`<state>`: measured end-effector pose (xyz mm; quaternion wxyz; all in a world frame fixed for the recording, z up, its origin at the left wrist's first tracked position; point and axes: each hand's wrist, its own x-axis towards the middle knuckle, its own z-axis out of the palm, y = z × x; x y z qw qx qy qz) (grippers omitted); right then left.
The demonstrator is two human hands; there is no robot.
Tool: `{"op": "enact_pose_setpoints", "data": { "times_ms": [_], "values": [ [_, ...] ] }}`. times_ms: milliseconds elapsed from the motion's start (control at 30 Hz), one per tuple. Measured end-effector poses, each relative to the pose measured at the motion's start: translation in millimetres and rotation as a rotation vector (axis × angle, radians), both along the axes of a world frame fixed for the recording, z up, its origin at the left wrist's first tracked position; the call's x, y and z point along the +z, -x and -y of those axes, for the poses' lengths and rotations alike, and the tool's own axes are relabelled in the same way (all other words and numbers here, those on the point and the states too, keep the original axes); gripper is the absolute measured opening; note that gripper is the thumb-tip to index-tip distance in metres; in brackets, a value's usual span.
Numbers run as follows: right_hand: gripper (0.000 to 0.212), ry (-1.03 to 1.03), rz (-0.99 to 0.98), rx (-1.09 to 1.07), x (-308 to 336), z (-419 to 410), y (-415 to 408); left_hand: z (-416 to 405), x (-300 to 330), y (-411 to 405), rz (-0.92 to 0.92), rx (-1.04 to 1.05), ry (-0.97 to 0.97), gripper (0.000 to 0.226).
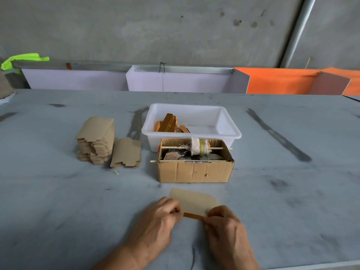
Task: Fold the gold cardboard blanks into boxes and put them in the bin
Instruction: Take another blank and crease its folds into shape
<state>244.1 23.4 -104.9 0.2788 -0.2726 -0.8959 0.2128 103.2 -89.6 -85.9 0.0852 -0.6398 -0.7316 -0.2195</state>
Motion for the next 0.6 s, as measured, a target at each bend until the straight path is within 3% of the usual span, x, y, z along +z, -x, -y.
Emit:
{"op": "enact_pose_setpoints", "data": {
  "times_ms": [133, 267, 333, 433, 600],
  "values": [
    [0.008, 0.077, 0.067, -0.113, 14.6, -18.7, 5.3, 4.9, 2.3, -4.0, 0.061, 0.017, 0.043, 0.033],
    [0.037, 0.044, 0.337, -0.186, 19.9, -31.6, 26.5, 3.6, 6.3, -7.8, 0.123, 0.045, 0.114, 0.030],
    [0.041, 0.150, 0.419, -0.181, 22.3, -36.8, 34.1, -4.7, 8.0, 2.0, 0.156, 0.128, 0.079, 0.035],
    [0.041, 0.276, 0.468, -0.143, 27.6, -46.3, 40.4, -25.2, 14.6, 20.6, 0.176, 0.237, 0.060, 0.023],
    [0.024, 0.279, 0.452, -0.082, 27.7, -47.3, 42.1, -51.5, 10.8, 30.8, 0.136, 0.317, 0.368, 0.040]
  ]
}}
